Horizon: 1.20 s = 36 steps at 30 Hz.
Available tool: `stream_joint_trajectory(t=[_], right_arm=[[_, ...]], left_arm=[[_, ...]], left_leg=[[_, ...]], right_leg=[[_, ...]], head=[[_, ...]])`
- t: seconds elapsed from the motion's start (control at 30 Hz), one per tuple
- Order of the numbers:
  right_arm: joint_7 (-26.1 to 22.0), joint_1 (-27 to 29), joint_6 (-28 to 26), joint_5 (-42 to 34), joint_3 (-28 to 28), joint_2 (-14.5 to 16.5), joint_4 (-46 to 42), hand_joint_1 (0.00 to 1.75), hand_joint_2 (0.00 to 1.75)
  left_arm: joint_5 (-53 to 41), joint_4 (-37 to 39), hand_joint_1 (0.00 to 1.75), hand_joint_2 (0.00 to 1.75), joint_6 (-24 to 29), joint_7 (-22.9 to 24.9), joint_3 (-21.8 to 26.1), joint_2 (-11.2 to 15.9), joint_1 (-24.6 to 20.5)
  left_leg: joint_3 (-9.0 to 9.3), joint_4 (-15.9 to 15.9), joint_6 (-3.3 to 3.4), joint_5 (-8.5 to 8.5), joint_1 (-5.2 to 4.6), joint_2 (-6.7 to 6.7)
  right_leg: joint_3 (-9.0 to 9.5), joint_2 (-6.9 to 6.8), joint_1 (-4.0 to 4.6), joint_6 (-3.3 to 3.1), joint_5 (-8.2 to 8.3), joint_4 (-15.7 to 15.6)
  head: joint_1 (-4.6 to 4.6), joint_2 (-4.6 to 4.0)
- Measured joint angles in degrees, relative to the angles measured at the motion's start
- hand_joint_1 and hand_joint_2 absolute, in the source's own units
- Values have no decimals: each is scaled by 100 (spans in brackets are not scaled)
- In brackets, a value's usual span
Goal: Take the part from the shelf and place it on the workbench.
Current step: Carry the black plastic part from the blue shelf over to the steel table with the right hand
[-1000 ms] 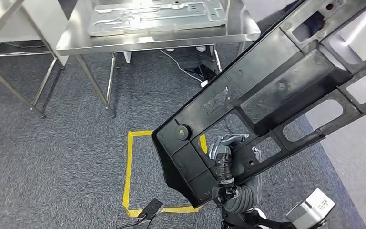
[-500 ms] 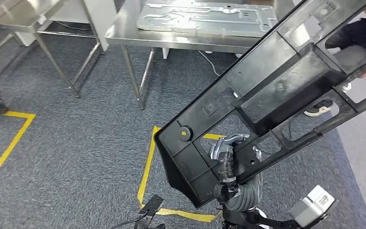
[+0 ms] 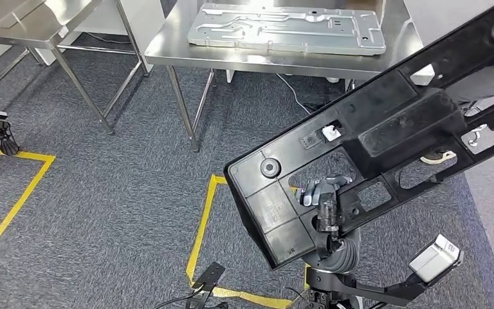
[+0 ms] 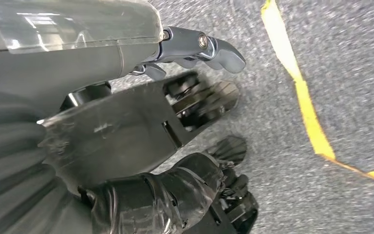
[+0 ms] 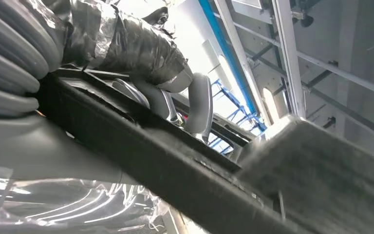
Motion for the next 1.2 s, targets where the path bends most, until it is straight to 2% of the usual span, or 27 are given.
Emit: stream_joint_trajectory(t=[0.03, 0.07, 0.17, 0.2, 0.23, 0.33, 0.37, 0.4, 0.43, 0.5, 0.53, 0.57, 0.63, 0.7, 0.73, 0.77, 0.83, 0.87, 0.9, 0.93, 0.97, 1.0, 1.03, 1.07, 1.1, 1.17, 1.2], right_arm=[[-2, 1, -17, 10, -2, 0, -4, 175, 175], [-3, 1, -34, 23, -3, -1, -10, 175, 175], [0, 2, -59, 64, -5, -4, -28, 175, 175], [1, 2, -62, 73, -7, -6, -30, 175, 175], [1, 3, -67, 79, -11, -8, -31, 175, 175], [1, 11, -81, 97, -22, -16, -30, 175, 175], [1, 17, -84, 100, -23, -19, -30, 175, 175], [1, 22, -85, 101, -25, -21, -30, 175, 175], [1, 25, -85, 102, -26, -23, -30, 175, 175], [0, 29, -87, 103, -27, -26, -27, 175, 175], [0, 33, -88, 104, -28, -27, -25, 175, 175], [0, 40, -89, 108, -28, -28, -25, 175, 175], [1, 50, -88, 113, -29, -28, -28, 175, 175], [-1, 54, -87, 115, -29, -27, -31, 175, 175], [-2, 54, -86, 115, -29, -26, -31, 175, 175], [-2, 54, -86, 117, -29, -26, -31, 175, 175], [-1, 54, -86, 123, -29, -26, -30, 175, 175], [0, 54, -86, 127, -29, -26, -30, 175, 175], [1, 55, -86, 130, -29, -26, -30, 175, 175], [1, 55, -86, 132, -29, -26, -30, 175, 175], [1, 55, -86, 133, -29, -26, -30, 175, 175], [0, 52, -86, 134, -29, -26, -28, 175, 175], [-2, 50, -86, 136, -29, -26, -26, 175, 175], [0, 47, -86, 137, -29, -26, -22, 175, 175], [2, 45, -86, 140, -29, -26, -19, 175, 175], [9, 38, -86, 144, -30, -26, -16, 175, 175], [10, 34, -86, 145, -31, -26, -16, 175, 175]], left_arm=[[-7, 0, 0, 175, 5, 5, 0, -5, -15], [-15, 0, 0, 175, 10, 10, 0, -11, -29], [-31, -1, 0, 175, 18, 35, -1, -31, -34], [-35, -1, 0, 175, 19, 41, -1, -38, -32], [-39, -1, 0, 175, 19, 44, -1, -45, -36], [-46, -1, 0, 175, 19, 53, 0, -57, -46], [-47, -1, 0, 175, 19, 56, 0, -58, -42], [-48, -1, 0, 175, 19, 58, -1, -61, -37], [-49, -1, 0, 175, 19, 61, -1, -67, -34], [-50, -1, 0, 175, 19, 64, -1, -82, -34], [-50, 0, 0, 175, 19, 67, 0, -87, -40], [-50, 0, 0, 175, 19, 72, 0, -89, -43], [-50, 0, 0, 175, 18, 80, 0, -90, -52], [-50, -1, 0, 175, 14, 83, -1, -96, -56], [-51, -1, 0, 175, 12, 83, -1, -101, -60], [-53, -1, 0, 175, 9, 83, -1, -105, -60], [-57, -1, 0, 175, 4, 84, -1, -109, -51], [-60, -1, 0, 175, 0, 85, -1, -109, -43], [-62, -1, 0, 175, -3, 85, -1, -109, -37], [-65, -1, 0, 175, -5, 85, -1, -109, -35], [-67, -1, 0, 175, -5, 85, 0, -109, -34], [-67, 1, 0, 175, -5, 86, 0, -108, -31], [-67, 2, 0, 175, -6, 89, 0, -107, -29], [-68, 2, 0, 175, -7, 91, -1, -107, -28], [-69, 3, 0, 175, -7, 93, -1, -106, -28], [-78, 2, 0, 175, -7, 96, -2, -110, -40], [-83, 2, 0, 175, -7, 96, -2, -114, -46]], left_leg=[[124, -239, 35, 35, -30, 17], [194, -375, 64, -2, -58, 25], [359, -559, 140, -76, -54, -23], [443, -598, 171, -99, -45, -36], [521, -628, 200, -125, -39, -48], [671, -644, 253, -246, -42, -72], [728, -640, 254, -298, -44, -85], [796, -634, 252, -354, -44, -99], [878, -625, 245, -417, -42, -113], [1004, -595, 209, -555, -42, -132], [1034, -586, 177, -614, -46, -140], [1052, -578, 140, -652, -48, -144], [1074, -543, 75, -678, -49, -145], [996, -304, 20, -692, -37, -114], [858, -51, -13, -733, -24, -97], [649, 289, -48, -807, -9, -79], [159, 924, -99, -1093, 16, -61], [-19, 1059, -107, -1221, 22, -53], [-114, 1020, -102, -1264, 25, -47], [-120, 799, -86, -1158, 25, -41], [-66, 455, -58, -887, 23, -32], [-9, 109, -26, -525, 5, -22], [43, -171, 10, -233, -18, -16], [82, -340, 49, -26, -43, -14], [103, -422, 82, 41, -61, -18], [237, -523, 154, 12, -57, -37], [323, -579, 188, -6, -47, -43]], right_leg=[[19, -7, 1, 29, -27, -28], [50, -15, 3, 62, -33, -52], [141, -36, 7, 151, 11, -10], [75, -34, 5, 166, 1, 144], [-66, -26, 3, 173, -50, 402], [-792, 4, 11, 202, -416, 1330], [-963, 6, 9, 217, -498, 1430], [-1040, 7, 4, 230, -470, 1352], [-1028, 7, -2, 238, -289, 1095], [-909, 12, -7, 224, 325, 411], [-857, 13, 1, 193, 537, 179], [-835, 15, 17, 153, 661, 64], [-784, 21, 33, 62, 643, 39], [-674, 25, 21, -18, 603, 10], [-607, 23, 14, -47, 567, 4], [-550, 17, 15, -67, 521, -2], [-438, 14, 15, -74, 419, -2], [-367, 16, 15, -71, 359, -2], [-283, 18, 14, -67, 293, -2], [-185, 19, 13, -59, 223, -2], [-103, 17, 13, -49, 150, -8], [-15, 17, 16, -30, 82, -5], [44, 23, 19, 0, 22, -13], [91, 28, 22, 37, -20, -39], [144, 35, 27, 76, -31, -49], [182, 33, 26, 137, -4, -22], [137, 31, 25, 152, 33, 118]], head=[[2, 0], [6, 1], [12, 1], [13, 1], [20, 1], [43, 1], [46, 1], [47, 0], [50, 0], [61, 0], [69, 0], [75, 0], [78, 1], [74, 1], [73, 0], [71, 0], [69, 0], [68, 0], [67, 0], [67, 0], [67, 0], [73, 0], [74, 0], [77, 1], [82, 1], [91, 1], [105, 1]])
